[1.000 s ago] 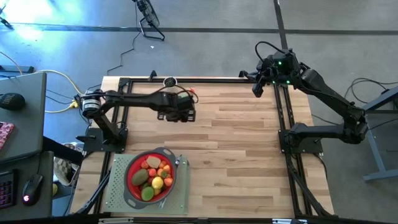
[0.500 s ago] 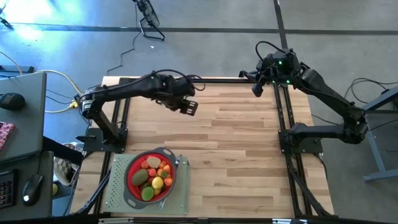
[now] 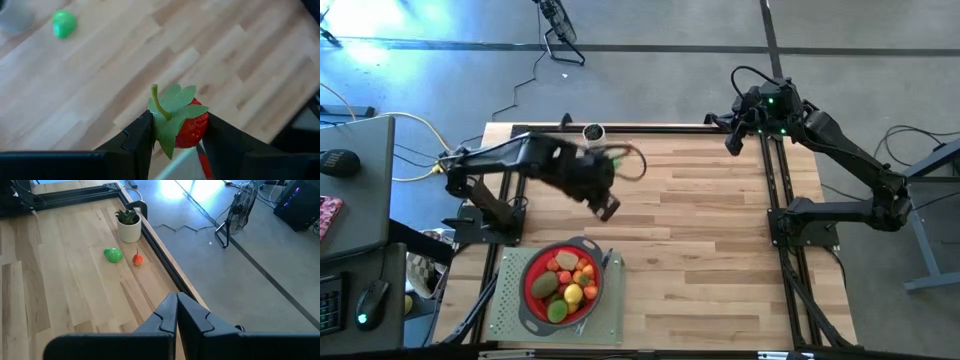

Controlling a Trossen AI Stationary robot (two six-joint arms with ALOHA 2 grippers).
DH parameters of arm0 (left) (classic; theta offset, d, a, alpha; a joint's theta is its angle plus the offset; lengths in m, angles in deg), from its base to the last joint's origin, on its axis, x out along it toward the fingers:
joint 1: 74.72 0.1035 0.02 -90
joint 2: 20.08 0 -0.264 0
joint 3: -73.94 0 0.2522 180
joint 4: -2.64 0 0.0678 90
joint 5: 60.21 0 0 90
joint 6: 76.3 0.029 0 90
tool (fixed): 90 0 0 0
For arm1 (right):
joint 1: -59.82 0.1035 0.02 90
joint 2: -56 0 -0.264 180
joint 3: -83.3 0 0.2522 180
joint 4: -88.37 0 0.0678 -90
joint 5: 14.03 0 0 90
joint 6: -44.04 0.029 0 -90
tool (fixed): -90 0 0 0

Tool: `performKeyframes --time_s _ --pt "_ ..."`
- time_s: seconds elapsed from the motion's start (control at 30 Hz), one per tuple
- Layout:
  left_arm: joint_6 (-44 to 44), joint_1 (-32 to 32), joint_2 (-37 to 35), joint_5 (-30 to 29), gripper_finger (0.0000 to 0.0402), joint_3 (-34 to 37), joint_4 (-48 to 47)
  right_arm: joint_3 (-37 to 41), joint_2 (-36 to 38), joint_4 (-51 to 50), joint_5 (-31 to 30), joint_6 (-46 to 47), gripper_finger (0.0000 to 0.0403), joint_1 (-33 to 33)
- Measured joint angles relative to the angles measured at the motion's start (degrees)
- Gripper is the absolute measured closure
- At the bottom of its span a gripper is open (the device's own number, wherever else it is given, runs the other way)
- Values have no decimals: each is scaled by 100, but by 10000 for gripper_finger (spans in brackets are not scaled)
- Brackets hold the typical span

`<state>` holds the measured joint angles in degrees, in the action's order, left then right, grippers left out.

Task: Pick & Place Fruit
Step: Put the strawberry into the red strainer bowl on the shelf, then put the half avocado into the red strainer bowl on the shelf

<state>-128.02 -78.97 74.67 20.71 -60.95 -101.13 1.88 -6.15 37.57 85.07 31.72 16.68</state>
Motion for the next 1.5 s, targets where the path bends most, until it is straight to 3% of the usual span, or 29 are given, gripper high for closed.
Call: performKeyframes --time_s 0.63,0.83,1.13,1.5 --pt "-2160 -2593 -18 122 261 -9 -1 0 0 -1 9 52 400 0" --pt "-2403 -3235 -18 281 261 -8 -1 0 -10 91 7 484 400 0" --pt "-2507 -3451 -6 352 253 -6 -1 0 -11 195 3 654 400 0" --pt "-2507 -3438 -1 452 182 208 -6 0 -11 120 0 651 400 1"
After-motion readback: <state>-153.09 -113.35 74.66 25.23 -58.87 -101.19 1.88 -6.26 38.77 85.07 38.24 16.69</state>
